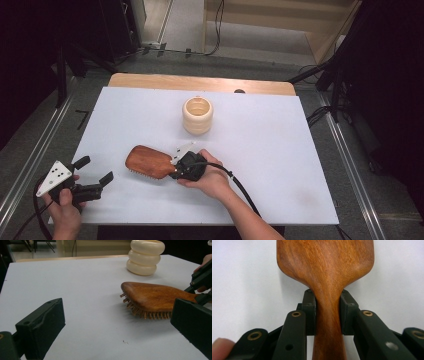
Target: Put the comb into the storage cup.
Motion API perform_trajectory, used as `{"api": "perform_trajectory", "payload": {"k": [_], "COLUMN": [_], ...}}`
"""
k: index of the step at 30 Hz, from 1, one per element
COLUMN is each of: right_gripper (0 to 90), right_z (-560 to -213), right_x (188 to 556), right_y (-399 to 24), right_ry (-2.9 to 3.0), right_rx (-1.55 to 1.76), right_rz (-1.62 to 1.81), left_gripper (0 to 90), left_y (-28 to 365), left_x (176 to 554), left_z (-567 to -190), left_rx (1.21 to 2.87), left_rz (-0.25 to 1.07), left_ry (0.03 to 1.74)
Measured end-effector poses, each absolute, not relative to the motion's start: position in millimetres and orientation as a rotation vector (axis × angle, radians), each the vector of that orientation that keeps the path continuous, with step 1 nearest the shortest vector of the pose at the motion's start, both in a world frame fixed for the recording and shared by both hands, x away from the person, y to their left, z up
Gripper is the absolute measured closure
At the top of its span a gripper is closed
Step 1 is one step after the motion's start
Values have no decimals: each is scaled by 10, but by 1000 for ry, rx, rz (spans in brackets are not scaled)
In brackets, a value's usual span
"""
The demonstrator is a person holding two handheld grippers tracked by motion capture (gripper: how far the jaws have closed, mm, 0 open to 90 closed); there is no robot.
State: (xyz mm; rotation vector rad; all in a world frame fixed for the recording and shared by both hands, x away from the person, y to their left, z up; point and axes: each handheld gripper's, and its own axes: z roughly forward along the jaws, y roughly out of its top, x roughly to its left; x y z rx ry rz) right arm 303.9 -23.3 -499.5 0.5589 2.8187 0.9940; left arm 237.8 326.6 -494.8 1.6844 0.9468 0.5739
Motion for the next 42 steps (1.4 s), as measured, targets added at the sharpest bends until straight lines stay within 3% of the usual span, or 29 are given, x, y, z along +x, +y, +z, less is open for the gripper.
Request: {"api": "perform_trajectory", "payload": {"k": [29,42], "right_gripper": [695,695], "right_z": [-4866,-4848], "right_x": [2806,2692], "right_y": [-891,-1207], "right_ry": [2570,2485], "right_rx": [644,694], "right_rz": [1302,1368], "left_gripper": [0,0], "left_y": [3261,2989], "left_x": [2372,2328], "left_z": [-4914,-4672], "left_rx": [1694,1703], "left_rz": [583,619], "left_ry": [944,872]}}
